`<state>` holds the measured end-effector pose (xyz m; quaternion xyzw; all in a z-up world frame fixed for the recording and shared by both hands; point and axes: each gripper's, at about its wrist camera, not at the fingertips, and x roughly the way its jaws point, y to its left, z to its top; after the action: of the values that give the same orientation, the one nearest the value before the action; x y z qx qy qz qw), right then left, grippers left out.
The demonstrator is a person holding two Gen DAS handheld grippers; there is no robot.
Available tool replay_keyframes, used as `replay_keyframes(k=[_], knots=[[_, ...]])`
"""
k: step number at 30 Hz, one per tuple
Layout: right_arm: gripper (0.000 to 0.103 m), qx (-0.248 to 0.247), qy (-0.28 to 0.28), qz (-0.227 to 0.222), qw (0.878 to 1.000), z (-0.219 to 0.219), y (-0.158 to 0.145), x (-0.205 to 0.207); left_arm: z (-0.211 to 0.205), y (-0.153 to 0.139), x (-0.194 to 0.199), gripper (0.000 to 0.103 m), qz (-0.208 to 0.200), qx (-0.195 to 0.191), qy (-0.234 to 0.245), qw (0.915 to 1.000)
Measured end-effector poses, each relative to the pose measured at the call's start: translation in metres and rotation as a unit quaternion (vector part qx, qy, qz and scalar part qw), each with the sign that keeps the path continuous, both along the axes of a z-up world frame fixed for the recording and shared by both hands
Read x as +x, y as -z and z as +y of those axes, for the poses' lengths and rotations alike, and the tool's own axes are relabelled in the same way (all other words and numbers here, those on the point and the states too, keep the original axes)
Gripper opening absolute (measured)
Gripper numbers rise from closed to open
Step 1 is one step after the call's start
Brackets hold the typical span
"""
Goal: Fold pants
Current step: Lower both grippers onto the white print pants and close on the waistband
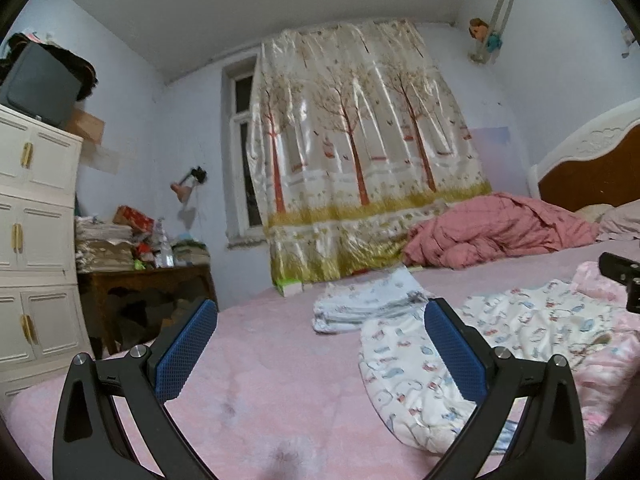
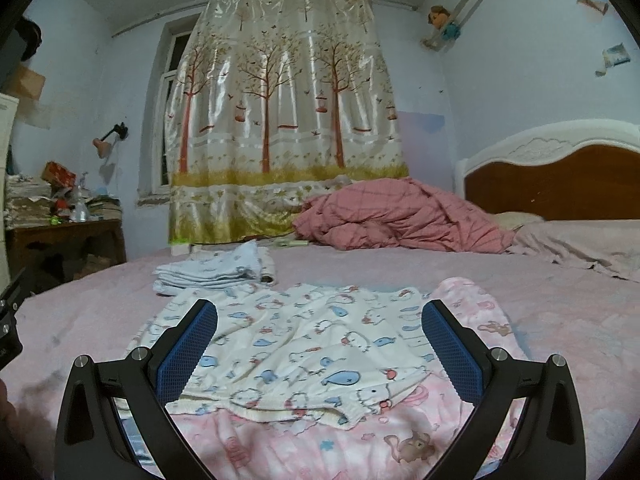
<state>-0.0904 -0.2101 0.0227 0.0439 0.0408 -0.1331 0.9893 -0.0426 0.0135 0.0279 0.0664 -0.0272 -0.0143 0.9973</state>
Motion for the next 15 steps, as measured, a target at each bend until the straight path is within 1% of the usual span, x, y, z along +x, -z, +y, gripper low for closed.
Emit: replay_keyframes(k=[3,4,6,7,8,9,11,12,14,15], knots=[[0.103,0.005,-0.031,0.027,0.999,0.000,-0.008,0.002,0.007,-0.009,0.011,0.103,0.070,-0.008,0.006,0.9975],[0.103,0.002,-0.036,0.036,0.999,0.000,-0.011,0.002,0.012,-0.010,0.017,0.103,0.099,-0.012,0.021,0.9948],[0.103,0.001,-0.032,0.052,0.998,-0.004,-0.019,0.002,0.017,-0.009,0.030,0.103,0.157,-0.016,0.058,0.9857],[0.103,0.003,-0.027,0.061,0.998,-0.007,-0.021,0.002,0.018,-0.006,0.036,0.101,0.185,-0.016,0.072,0.9800],[0.103,0.011,-0.026,0.072,0.997,-0.014,-0.024,0.002,0.020,-0.002,0.042,0.094,0.204,-0.015,0.085,0.9751],[0.102,0.020,-0.029,0.081,0.996,-0.021,-0.024,0.003,0.019,0.002,0.046,0.090,0.216,-0.015,0.092,0.9720],[0.094,0.039,-0.043,0.096,0.994,-0.032,-0.023,0.007,0.018,0.010,0.056,0.078,0.237,-0.015,0.094,0.9668],[0.087,0.044,-0.045,0.102,0.993,-0.034,-0.021,0.009,0.017,0.015,0.061,0.075,0.249,-0.016,0.096,0.9636],[0.080,0.051,-0.045,0.125,0.990,-0.040,-0.015,0.017,0.019,0.024,0.070,0.068,0.274,-0.027,0.110,0.9549],[0.074,0.049,-0.049,0.140,0.988,-0.042,-0.010,0.023,0.014,0.027,0.074,0.065,0.287,-0.032,0.114,0.9507]])
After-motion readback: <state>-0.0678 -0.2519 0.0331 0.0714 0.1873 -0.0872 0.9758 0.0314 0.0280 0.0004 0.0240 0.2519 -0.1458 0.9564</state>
